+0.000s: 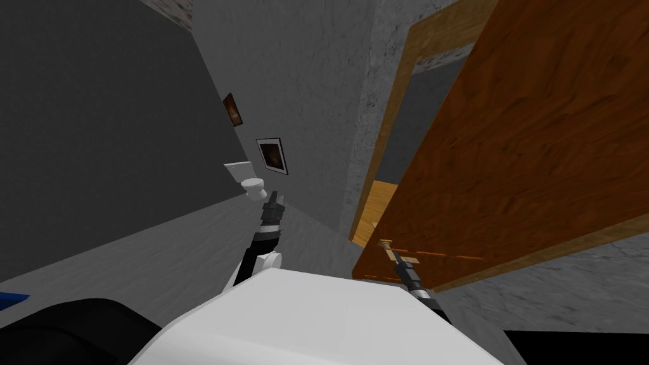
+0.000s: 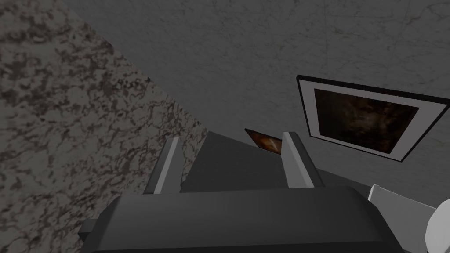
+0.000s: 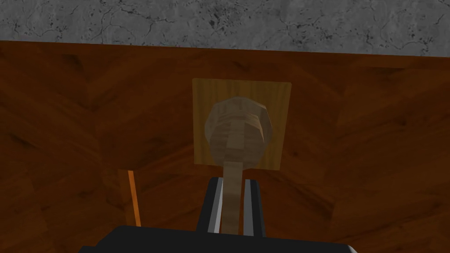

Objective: Pull the door open

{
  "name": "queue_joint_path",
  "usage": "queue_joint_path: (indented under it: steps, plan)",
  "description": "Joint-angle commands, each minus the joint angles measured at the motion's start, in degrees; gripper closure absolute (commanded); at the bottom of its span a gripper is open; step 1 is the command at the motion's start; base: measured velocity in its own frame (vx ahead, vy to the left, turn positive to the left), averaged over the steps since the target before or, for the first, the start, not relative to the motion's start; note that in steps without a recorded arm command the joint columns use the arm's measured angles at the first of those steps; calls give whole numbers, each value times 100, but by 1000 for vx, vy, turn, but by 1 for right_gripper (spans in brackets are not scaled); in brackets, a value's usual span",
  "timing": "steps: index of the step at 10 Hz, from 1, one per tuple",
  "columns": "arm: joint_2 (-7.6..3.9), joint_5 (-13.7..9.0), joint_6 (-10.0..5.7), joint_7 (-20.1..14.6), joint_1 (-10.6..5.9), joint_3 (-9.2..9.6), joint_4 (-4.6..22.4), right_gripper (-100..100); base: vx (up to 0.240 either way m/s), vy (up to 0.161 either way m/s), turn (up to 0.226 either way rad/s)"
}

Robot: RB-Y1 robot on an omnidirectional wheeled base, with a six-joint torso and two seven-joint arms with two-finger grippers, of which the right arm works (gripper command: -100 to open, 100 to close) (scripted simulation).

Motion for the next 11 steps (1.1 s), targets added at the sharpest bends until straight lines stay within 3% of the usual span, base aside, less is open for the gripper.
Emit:
queue_joint_path:
  steps: [1,7,9,10,11]
  plan:
    - [-30,6,-185,-45,57,48,110,100,-211,-82,209]
    - [-188,-14,-756,-191,298,174,337,100,-235,-82,193]
    - [-180,-12,-664,-174,351,176,230,100,-98,-28,12]
    - [-126,-51,-575,-118,235,185,293,100,-146,-20,138]
    - [-126,-51,-575,-118,235,185,293,100,-172,-56,133]
